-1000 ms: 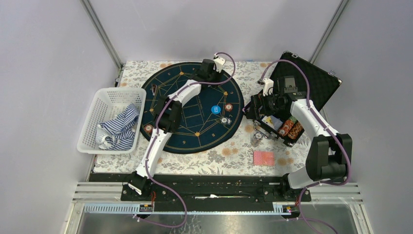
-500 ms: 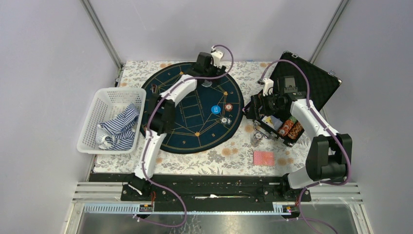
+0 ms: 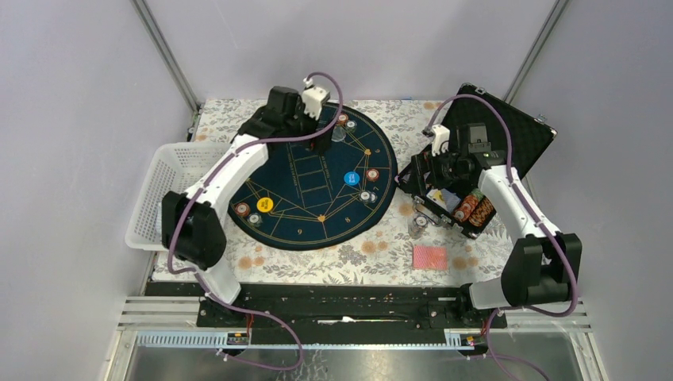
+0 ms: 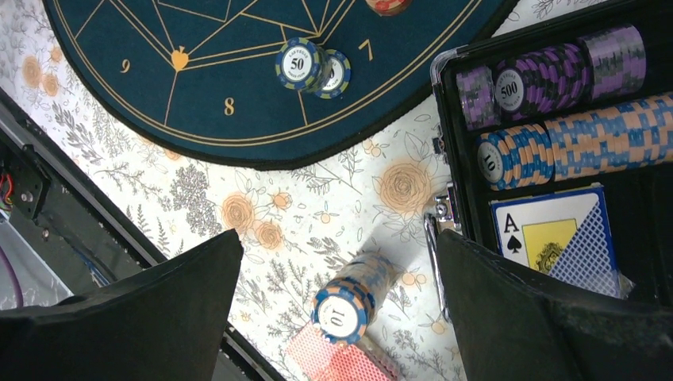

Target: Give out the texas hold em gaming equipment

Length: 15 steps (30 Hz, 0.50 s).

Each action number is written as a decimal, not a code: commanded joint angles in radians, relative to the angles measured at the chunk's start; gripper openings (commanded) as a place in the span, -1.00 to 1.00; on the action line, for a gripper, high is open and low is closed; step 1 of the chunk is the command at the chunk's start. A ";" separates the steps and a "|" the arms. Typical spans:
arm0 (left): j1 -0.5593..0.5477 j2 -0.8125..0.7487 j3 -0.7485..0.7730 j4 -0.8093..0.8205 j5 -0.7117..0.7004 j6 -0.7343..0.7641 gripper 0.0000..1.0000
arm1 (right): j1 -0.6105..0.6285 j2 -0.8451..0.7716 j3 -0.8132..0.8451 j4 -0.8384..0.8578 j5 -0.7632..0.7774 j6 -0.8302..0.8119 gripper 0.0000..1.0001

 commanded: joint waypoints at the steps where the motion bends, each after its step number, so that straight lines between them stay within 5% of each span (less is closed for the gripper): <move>1: 0.029 -0.136 -0.167 -0.105 0.080 0.035 0.97 | -0.006 -0.079 0.069 -0.118 0.027 -0.085 0.99; 7: 0.039 -0.304 -0.364 -0.116 0.056 0.048 0.97 | 0.009 -0.167 0.012 -0.280 0.088 -0.249 0.99; 15: 0.069 -0.354 -0.414 -0.137 0.073 0.030 0.98 | 0.127 -0.186 -0.144 -0.182 0.300 -0.241 0.99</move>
